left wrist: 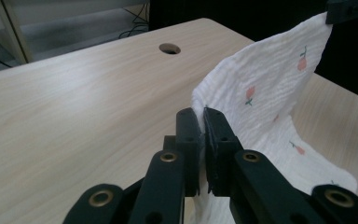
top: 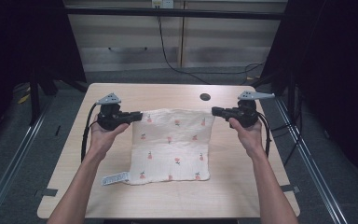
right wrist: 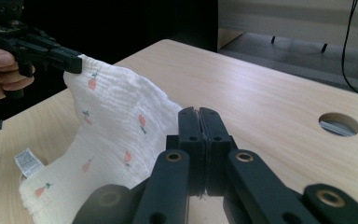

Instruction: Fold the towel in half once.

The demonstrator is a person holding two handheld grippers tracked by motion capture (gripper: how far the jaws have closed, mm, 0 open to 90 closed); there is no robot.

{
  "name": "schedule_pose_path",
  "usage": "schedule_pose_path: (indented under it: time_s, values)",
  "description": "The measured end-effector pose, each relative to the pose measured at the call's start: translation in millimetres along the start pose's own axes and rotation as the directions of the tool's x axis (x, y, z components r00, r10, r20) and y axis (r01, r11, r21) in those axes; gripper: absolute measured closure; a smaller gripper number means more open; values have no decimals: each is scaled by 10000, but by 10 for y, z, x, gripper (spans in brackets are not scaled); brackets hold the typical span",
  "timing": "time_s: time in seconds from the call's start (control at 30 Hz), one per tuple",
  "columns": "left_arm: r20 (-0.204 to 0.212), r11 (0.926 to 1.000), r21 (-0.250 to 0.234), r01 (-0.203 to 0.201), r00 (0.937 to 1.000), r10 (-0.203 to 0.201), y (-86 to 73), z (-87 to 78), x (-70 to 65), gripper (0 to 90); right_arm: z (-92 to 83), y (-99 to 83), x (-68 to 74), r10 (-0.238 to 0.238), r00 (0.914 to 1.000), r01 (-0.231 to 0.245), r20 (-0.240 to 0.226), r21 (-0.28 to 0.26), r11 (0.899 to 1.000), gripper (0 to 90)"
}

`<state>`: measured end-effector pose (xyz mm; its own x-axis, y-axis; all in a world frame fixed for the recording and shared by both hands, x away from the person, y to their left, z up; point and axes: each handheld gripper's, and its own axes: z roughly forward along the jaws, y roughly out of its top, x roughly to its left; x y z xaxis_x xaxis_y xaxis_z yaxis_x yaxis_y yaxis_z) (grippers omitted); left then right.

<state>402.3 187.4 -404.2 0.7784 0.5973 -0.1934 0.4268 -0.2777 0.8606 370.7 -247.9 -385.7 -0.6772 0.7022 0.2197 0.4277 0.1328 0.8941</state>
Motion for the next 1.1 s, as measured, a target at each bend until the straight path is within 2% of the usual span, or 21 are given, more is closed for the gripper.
schedule_pose_path:
  time_s: [0.23, 0.43, 0.77, 0.8, 0.87, 0.9, 0.93, 1.03, 1.1]
  values:
    - [-22, 10000, 1, 64, 10000, -64, -186, -68, -19, 855, -8, -200, 16, 214, 9996, -212, -171, 64, 9998, 887]
    - [-71, 9998, -161, 145, 9999, -147, -298, -142, -61, 854, -29, -327, 81, 140, 9992, -136, -367, 105, 9999, 887]
    - [146, 9993, -218, -320, 9994, 323, -421, -272, -306, 851, -155, -485, 206, 42, 9987, -34, -502, 155, 9999, 887]
    - [100, 9992, -264, -300, 9995, 303, -442, -287, -330, 850, -167, -500, 215, 38, 9985, -31, -540, 142, 9999, 887]
    - [280, 9994, -299, -190, 9994, 199, -478, -298, -360, 850, -194, -540, 242, 20, 9982, -8, -595, 199, 9998, 887]
    - [196, 9992, -300, -246, 9995, 252, -500, -302, -382, 850, -208, -561, 259, -37, 9983, 51, -581, 242, 9997, 887]
    - [231, 9995, -165, -254, 9994, 257, -522, -300, -398, 850, -221, -588, 270, -2, 9980, 17, -627, 248, 9997, 887]
    - [221, 9978, 242, -611, 9979, 606, -621, -309, -450, 848, -232, -691, 289, 86, 9980, -56, -619, 482, 9988, 887]
    - [186, 9986, 285, -448, 9988, 443, -681, -322, -437, 848, -231, -775, 297, 160, 9978, -120, -650, 614, 9980, 887]
